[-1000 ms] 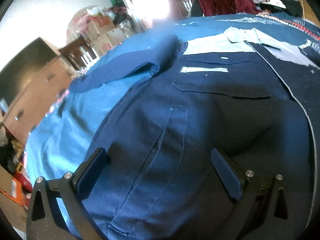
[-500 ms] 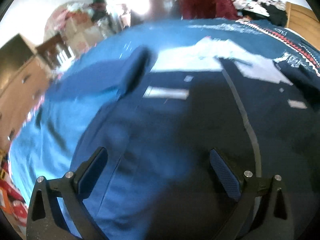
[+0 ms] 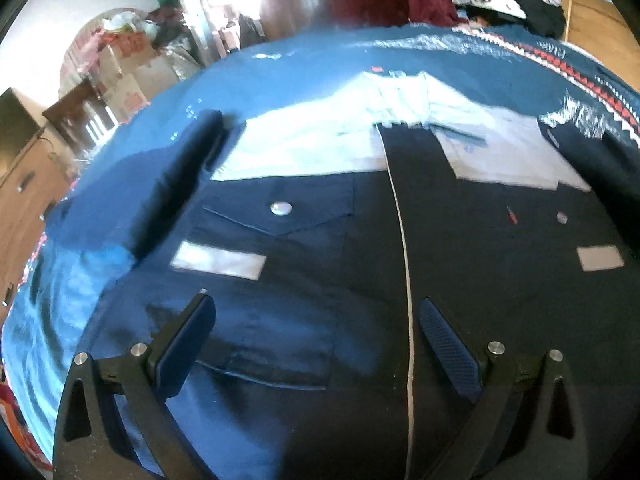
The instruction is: Fold large clothes
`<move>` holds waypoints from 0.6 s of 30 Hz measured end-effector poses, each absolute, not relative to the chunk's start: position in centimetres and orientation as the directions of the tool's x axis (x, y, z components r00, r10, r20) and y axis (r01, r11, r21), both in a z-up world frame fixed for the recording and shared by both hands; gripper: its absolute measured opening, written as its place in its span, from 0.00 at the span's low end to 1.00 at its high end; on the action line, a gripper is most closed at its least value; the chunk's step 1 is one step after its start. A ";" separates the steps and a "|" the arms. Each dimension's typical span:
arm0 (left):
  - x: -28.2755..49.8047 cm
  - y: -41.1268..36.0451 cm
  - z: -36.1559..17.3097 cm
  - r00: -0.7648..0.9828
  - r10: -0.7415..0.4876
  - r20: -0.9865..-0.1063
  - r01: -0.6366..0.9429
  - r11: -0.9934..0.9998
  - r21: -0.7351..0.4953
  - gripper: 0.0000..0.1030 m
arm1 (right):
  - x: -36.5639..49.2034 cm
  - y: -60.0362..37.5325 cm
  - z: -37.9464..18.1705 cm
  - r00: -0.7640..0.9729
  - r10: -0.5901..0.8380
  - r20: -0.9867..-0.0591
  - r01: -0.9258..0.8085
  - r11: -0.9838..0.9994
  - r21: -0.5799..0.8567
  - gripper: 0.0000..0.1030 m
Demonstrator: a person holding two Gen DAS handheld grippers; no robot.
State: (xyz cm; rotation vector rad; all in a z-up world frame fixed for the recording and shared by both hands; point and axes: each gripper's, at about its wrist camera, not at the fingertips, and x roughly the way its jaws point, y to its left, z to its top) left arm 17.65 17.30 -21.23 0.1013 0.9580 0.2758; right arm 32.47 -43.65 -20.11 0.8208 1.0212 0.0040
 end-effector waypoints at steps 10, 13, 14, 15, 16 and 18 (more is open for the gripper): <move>17.7 18.0 -23.0 0.550 0.184 -0.815 -0.140 0.982 0.127 1.00 | 36.1 -41.5 -20.1 0.525 0.320 -0.789 0.269 0.817 0.510 0.36; 17.7 18.1 -22.8 0.552 0.168 -0.817 -0.137 0.984 0.110 1.00 | 35.0 -41.0 -18.1 0.568 0.309 -0.763 0.234 0.828 0.510 0.11; 17.6 18.4 -22.4 0.552 0.164 -0.818 -0.139 0.985 0.104 1.00 | 34.5 -39.9 -16.2 0.598 0.313 -0.737 0.192 0.838 0.511 0.11; 17.5 18.6 -22.1 0.559 0.171 -0.811 -0.149 0.983 0.105 1.00 | 34.0 -38.7 -14.3 0.624 0.325 -0.711 0.148 0.843 0.516 0.11; 17.1 19.2 -21.4 0.574 0.179 -0.799 -0.164 0.981 0.101 1.00 | 33.2 -37.3 -12.2 0.650 0.348 -0.676 0.100 0.843 0.529 0.11; 16.7 20.4 -20.3 0.598 0.178 -0.782 -0.191 0.979 0.077 1.00 | 32.8 -32.5 -7.3 0.685 0.406 -0.605 -0.017 0.839 0.544 0.11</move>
